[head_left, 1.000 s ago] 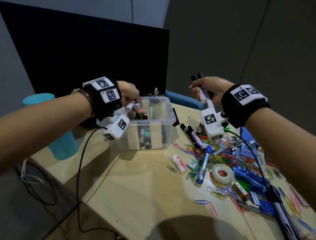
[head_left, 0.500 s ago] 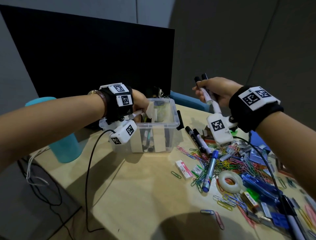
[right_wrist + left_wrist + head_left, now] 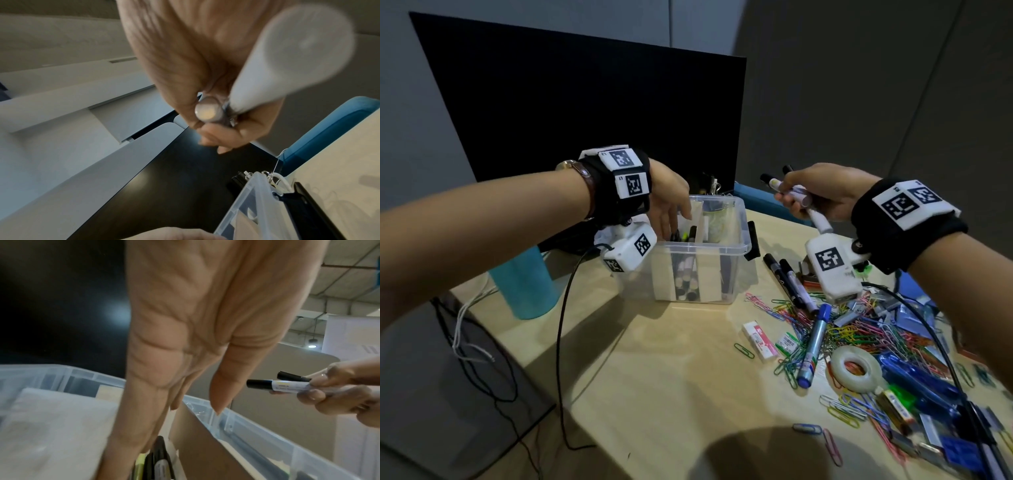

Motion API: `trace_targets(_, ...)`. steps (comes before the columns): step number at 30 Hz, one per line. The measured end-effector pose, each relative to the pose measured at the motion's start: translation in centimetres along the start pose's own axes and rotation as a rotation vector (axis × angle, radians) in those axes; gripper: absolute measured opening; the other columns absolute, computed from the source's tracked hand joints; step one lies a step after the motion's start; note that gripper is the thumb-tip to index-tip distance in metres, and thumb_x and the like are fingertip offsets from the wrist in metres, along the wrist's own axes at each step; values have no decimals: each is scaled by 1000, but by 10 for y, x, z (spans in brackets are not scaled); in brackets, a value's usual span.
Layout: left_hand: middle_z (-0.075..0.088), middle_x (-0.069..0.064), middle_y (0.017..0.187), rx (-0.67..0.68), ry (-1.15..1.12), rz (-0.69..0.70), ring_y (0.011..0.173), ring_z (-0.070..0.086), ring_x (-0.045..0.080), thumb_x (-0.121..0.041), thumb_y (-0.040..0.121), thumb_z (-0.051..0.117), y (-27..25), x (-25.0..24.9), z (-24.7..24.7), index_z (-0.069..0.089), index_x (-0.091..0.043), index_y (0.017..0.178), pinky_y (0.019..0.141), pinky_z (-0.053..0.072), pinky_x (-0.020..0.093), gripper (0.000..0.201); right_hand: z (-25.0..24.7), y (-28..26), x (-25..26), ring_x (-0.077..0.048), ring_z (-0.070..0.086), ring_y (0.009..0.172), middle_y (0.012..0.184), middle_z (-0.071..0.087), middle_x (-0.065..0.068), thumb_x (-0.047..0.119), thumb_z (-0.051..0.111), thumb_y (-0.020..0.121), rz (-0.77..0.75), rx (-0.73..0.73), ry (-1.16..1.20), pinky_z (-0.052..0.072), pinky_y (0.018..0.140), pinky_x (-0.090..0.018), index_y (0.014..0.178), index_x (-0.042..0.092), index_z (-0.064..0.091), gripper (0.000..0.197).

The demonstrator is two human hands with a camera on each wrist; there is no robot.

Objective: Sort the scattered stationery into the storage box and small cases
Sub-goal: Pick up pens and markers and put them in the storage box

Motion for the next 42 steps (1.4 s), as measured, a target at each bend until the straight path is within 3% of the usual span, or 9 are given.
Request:
trace_targets(4,26,36,149,45,-57,-21,137,31,50,-8,101,35,5,9,5,16,2,151,111,32,57,54,2,0,0,-5,56,46,85,60,-8,10,48,100,-29,-23,17,45,40,-17,118,1,52,20)
trace_targets(9,39,28,146,-14,-198,59,135,38,43,-10,104,27,-10,1,-1,19,2,151,114,28,54,49,29,-9,-3,-2,35,30,48,45,2,28,49,101,19,191,-135,27,27,-11,96,7,59,24)
trace_targets(14,62,15,118,-253,-316,254,104,61,30,-12,105,29,-38,-6,-36,32,-1,143,87,49,43,40,65,-7,-10,-2,31,31,53,44,-1,17,39,100,31,276,-291,22,28,-10,83,6,54,25)
trace_targets(19,55,11,117,-555,-55,271,112,51,22,-12,100,49,-46,7,-55,51,0,134,95,41,36,37,98,5,-2,-4,38,37,63,50,-5,12,44,102,-66,212,-376,28,33,-11,88,4,54,19)
trace_targets(23,50,5,104,-532,101,211,95,49,17,-13,100,45,-22,28,-44,47,1,136,69,37,19,38,121,12,6,-13,56,54,73,59,-9,12,44,101,-113,134,-432,39,40,-18,94,4,52,13)
trace_targets(27,37,15,149,-508,148,128,135,38,29,-25,98,43,11,58,-40,36,-14,143,111,34,41,47,129,17,6,-33,67,86,96,68,-20,16,49,100,-104,131,-581,55,87,-39,81,5,56,22)
trace_targets(32,30,14,155,-590,188,111,144,22,34,-56,96,32,17,65,-35,31,-15,147,116,20,53,65,98,18,29,-16,48,46,57,52,-5,38,41,103,-230,-130,-678,36,41,-23,85,6,62,43)
trace_targets(37,7,5,163,-626,338,46,149,-10,26,-53,101,22,-8,62,-16,13,-18,155,116,4,54,64,96,30,16,-10,35,42,61,39,-1,19,30,101,-83,-69,-154,30,43,-17,73,10,46,33)
trace_targets(42,6,8,163,-669,376,29,149,-8,24,-37,103,23,-12,57,-16,9,-12,154,116,7,52,58,116,28,19,-16,49,59,82,49,-14,1,33,99,-98,-66,-35,53,77,-32,122,15,37,26)
Point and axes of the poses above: each hand's wrist, its own y-axis towards the middle knuckle, its own z-axis out of the palm, x = y × z, the point moved 10 cm from there along y, towards the middle knuckle
